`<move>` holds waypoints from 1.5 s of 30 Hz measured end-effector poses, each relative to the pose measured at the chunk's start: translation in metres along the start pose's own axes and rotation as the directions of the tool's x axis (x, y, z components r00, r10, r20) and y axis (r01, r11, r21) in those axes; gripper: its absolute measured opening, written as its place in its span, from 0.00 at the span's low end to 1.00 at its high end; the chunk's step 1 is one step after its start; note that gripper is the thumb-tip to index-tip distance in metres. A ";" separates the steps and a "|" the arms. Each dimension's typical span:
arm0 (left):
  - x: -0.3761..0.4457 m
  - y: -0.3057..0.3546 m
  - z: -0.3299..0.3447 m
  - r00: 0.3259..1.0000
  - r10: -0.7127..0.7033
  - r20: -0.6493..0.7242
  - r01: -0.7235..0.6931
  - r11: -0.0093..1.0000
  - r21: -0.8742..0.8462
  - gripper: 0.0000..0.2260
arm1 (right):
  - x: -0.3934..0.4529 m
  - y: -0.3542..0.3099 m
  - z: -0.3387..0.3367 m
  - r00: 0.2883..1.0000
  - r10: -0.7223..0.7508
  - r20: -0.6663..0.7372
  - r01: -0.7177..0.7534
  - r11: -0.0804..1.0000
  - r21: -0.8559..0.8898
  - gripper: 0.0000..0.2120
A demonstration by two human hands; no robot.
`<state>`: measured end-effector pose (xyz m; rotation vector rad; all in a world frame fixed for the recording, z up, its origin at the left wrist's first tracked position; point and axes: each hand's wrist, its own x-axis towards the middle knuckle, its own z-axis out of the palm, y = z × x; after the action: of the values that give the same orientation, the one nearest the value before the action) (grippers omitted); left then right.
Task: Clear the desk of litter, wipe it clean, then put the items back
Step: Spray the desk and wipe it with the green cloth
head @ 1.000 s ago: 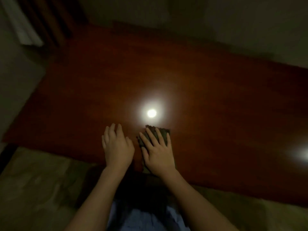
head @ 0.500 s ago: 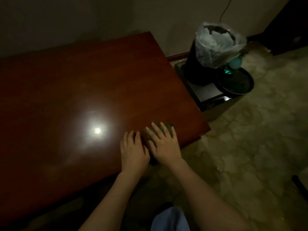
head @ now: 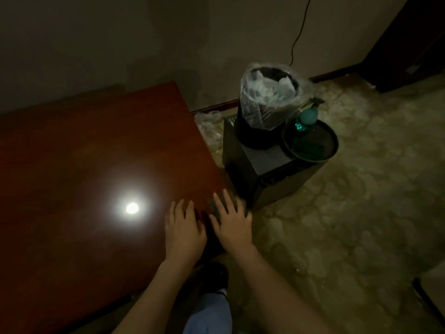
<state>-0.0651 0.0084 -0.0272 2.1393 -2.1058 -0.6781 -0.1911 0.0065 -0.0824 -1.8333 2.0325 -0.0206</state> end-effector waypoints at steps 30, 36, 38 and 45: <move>0.253 0.361 0.076 0.929 0.260 0.262 -0.258 0.965 -0.042 0.24 | 0.233 0.389 -0.192 0.884 0.463 -0.070 -0.369 0.781 0.504 0.23; 0.316 0.434 0.132 0.938 0.122 0.324 -0.126 0.992 -0.007 0.23 | 0.319 0.463 -0.165 0.962 0.236 0.139 -0.272 0.882 0.385 0.22; 0.338 0.449 0.145 0.946 0.083 0.314 -0.086 0.996 -0.004 0.23 | 0.345 0.482 -0.160 0.966 0.172 0.195 -0.233 0.906 0.355 0.21; 0.379 0.458 0.171 0.952 -0.080 0.295 0.093 0.995 -0.029 0.23 | 0.412 0.520 -0.151 0.966 0.038 0.257 -0.108 0.958 0.266 0.23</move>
<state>-0.5663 -0.3416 -0.1217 2.2380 -2.1146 -1.1043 -0.7556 -0.3536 -0.2025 -1.5055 1.8176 -0.0498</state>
